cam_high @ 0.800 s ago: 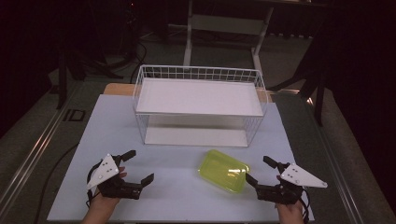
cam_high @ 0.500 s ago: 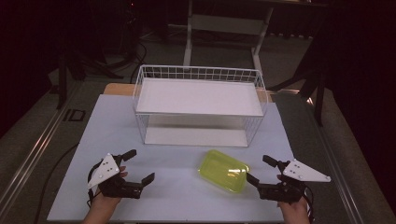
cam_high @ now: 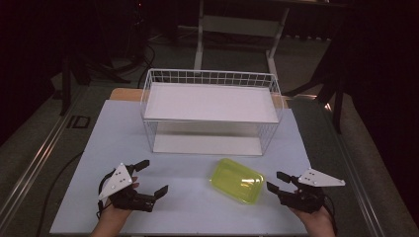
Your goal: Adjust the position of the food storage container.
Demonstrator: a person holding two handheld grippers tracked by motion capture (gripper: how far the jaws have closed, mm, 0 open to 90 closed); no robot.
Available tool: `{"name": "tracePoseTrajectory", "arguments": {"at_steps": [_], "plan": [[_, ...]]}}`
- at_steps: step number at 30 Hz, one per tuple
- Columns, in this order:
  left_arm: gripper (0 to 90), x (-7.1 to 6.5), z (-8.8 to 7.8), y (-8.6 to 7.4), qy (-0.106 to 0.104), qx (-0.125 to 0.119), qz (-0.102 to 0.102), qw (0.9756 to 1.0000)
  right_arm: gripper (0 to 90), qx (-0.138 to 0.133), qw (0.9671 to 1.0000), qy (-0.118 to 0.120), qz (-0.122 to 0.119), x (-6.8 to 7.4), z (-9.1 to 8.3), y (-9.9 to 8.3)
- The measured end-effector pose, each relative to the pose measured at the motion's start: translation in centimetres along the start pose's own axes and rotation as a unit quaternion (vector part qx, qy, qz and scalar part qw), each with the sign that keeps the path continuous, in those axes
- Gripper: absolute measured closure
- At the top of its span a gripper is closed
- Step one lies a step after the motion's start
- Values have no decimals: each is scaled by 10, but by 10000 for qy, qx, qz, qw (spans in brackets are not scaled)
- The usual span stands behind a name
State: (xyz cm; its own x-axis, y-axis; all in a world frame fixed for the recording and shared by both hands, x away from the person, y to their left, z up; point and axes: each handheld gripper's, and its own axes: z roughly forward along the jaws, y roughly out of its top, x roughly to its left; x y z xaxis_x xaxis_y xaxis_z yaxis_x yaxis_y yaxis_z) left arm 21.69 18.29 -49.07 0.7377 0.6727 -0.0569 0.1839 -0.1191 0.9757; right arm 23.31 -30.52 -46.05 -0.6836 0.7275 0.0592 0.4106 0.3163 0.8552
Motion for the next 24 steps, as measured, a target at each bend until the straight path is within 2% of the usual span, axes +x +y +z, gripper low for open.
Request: {"name": "tracePoseTrajectory", "arguments": {"at_steps": [2, 5, 10, 14, 19, 24], "plan": [[4, -1, 1, 0, -16, 1, 10, 10000, 567, 139, 9998, -129, -48, -2, 2, -5], [4, -1, 1, 1, -22, -1, 17, 10000, 684, 327, 9993, -174, 35, -7, 7, -13], [4, -1, 1, 1, -34, -25, -3, 10000, 897, 706, 9967, -259, 292, -10, 15, -25], [4, -2, 1, 1, -39, -11, 15, 10000, 899, 917, 9946, -345, 343, -10, 27, -33], [4, -2, 1, 1, -35, -1, 62, 10000, 899, 1011, 9938, -421, 210, -10, 37, -33], [4, -3, 1, 0, -58, 15, 39, 10000, 899, 1141, 9920, -448, 304, -14, 46, -34]]}}
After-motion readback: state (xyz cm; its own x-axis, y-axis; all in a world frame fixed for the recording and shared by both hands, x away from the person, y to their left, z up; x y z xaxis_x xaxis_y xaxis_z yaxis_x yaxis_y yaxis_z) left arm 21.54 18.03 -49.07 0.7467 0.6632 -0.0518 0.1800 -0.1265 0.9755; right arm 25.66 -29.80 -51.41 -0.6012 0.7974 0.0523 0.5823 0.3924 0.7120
